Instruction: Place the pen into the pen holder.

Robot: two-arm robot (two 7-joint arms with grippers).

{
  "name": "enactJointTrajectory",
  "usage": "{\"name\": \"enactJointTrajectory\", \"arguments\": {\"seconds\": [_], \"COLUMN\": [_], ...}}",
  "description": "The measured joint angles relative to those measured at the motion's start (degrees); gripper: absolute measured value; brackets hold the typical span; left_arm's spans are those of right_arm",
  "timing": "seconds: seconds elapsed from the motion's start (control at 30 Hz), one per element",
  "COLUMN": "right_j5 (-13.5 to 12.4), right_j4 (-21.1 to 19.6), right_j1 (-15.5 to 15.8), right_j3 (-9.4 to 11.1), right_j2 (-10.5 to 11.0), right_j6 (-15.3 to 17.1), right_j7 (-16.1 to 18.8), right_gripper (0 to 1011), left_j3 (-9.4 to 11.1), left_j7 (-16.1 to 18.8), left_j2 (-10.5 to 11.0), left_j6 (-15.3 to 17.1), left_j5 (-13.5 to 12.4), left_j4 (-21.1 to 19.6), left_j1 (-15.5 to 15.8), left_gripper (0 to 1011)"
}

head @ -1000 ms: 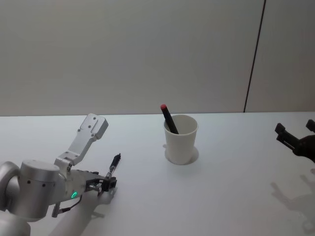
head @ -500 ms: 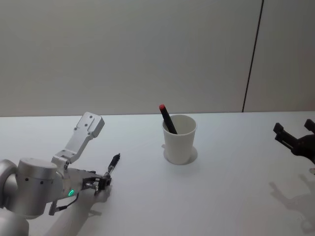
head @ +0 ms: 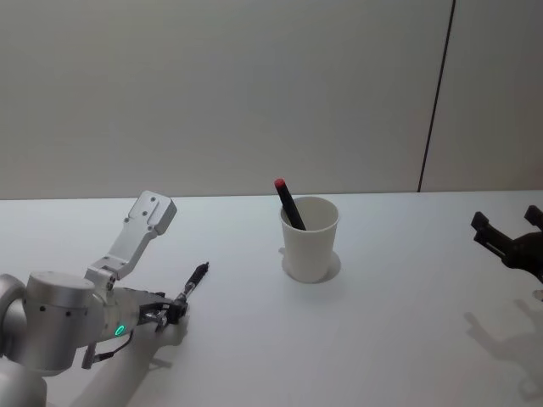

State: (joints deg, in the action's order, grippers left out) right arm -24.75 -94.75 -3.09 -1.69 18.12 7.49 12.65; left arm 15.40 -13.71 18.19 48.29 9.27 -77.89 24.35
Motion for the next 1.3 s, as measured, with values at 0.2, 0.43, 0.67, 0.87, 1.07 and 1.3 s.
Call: {"name": "enactJointTrajectory", "arguments": {"seconds": [0.2,0.43,0.67,0.87,1.07,1.3], "right_j5": [0.0,0.0,0.0,0.0,0.0,0.0], "right_j4": [0.0,0.0,0.0,0.0,0.0,0.0], "right_j1": [0.0,0.0,0.0,0.0,0.0,0.0], "right_j3": [0.0,0.0,0.0,0.0,0.0,0.0], "right_j2": [0.0,0.0,0.0,0.0,0.0,0.0], "right_j6": [0.0,0.0,0.0,0.0,0.0,0.0], "right_j7": [0.0,0.0,0.0,-0.01,0.0,0.0], "right_gripper": [1002,1002,1002,1002,1002,1002], "left_j3": [-0.09,-0.31,-0.57,-0.76,-1.08,-1.35], "left_j7": [-0.34,-0.59,-0.87,-1.0,-1.17,-1.24], "left_j2": [0.07,0.22,0.34,0.43,0.61,0.9], "left_j6": [-0.49,-1.23,-2.03,-2.79,-4.22,-6.38], "left_j5": [-0.16,-0.35,-0.4,-0.41,-0.43,-0.81], "left_j4": [0.07,0.12,0.06,-0.04,-0.41,-1.1], "left_j1": [-0.06,-0.18,-0.22,-0.25,-0.29,-0.48], "left_gripper": [289,137,134,134,134,134]}}
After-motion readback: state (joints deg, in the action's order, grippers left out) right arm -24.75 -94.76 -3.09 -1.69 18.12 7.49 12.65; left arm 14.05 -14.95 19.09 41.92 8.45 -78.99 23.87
